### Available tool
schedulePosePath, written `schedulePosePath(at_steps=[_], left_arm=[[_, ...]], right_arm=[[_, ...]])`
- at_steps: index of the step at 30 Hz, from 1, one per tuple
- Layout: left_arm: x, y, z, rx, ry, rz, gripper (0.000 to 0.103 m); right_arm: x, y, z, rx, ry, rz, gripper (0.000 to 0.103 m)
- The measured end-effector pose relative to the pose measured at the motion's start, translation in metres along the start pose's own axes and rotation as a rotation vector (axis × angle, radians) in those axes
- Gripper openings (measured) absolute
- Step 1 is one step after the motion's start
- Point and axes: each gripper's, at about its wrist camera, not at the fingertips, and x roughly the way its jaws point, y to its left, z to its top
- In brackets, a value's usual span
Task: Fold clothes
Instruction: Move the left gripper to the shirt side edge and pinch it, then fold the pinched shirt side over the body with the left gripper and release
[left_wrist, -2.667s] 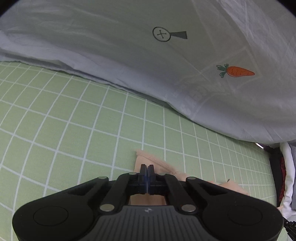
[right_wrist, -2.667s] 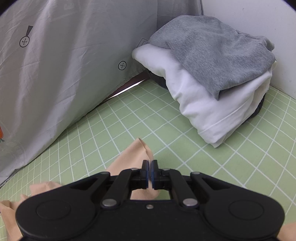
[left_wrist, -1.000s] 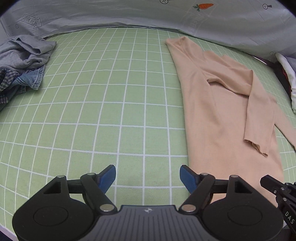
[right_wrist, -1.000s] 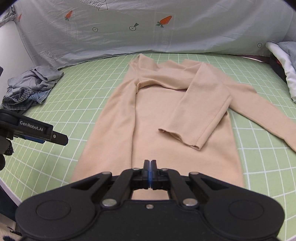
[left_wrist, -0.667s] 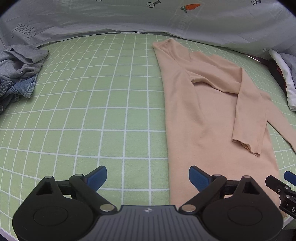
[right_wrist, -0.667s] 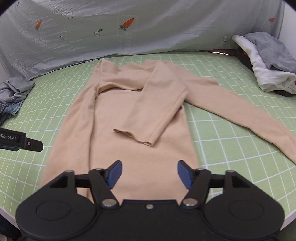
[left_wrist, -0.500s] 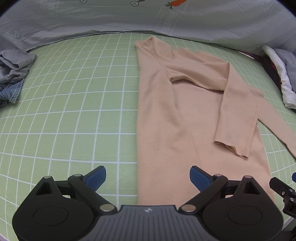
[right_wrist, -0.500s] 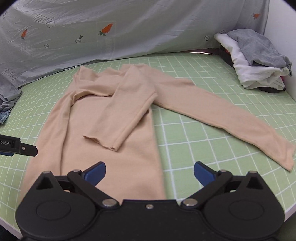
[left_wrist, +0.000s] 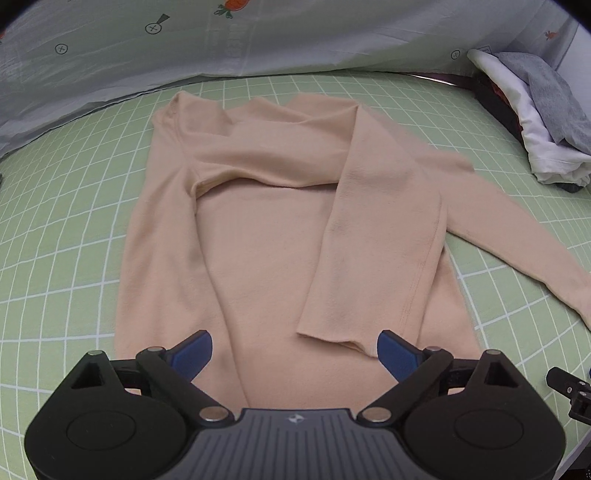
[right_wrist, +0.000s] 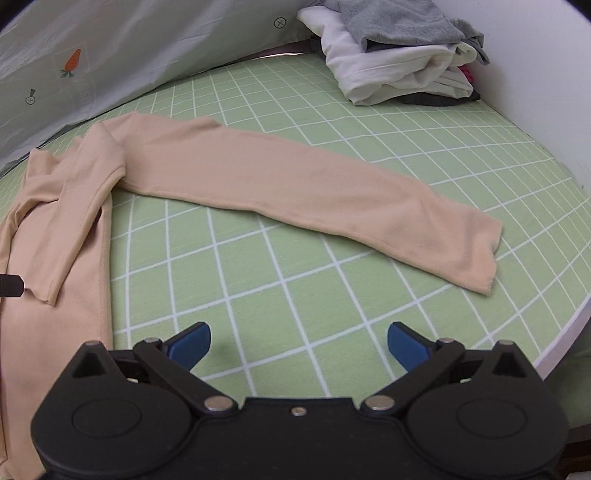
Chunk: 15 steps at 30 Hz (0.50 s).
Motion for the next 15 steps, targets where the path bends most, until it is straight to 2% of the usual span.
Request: schedulePosePath(at_steps=[1,5,6,8,9,11,12,15], left_arm=[[0.004,-0.003,0.004,0.005,0.001,-0.012,0.084],[0.018,-0.011,0.014,0.023,0.02,-0.022,0.065],[0.02,-0.013,0.015,0.025,0.024,-0.025,0.058],[0.022,-0.015,0.017,0.03,0.027,-0.035,0.053],[0.022,-0.016,0.017,0.035,0.025,-0.039,0.047],[0.022,-0.018,0.018,0.041,0.019,-0.044,0.029],[0.022,-0.017,0.019,0.035,0.017,-0.054,0.011],[0.02,-0.015,0.02,0.011,0.018,-0.077,0.006]], right_arm=[[0.001,-0.003,0.0,0.002,0.007,0.0,0.103],[0.001,-0.006,-0.003,-0.059,0.002,0.007,0.103],[0.001,-0.006,-0.002,-0.07,0.001,0.013,0.103],[0.002,-0.006,-0.001,-0.088,-0.001,0.022,0.103],[0.002,-0.007,-0.001,-0.097,-0.005,0.027,0.103],[0.002,-0.007,-0.001,-0.108,-0.014,0.036,0.103],[0.002,-0.007,-0.001,-0.113,-0.019,0.04,0.103],[0.002,-0.007,-0.001,-0.117,-0.023,0.043,0.103]])
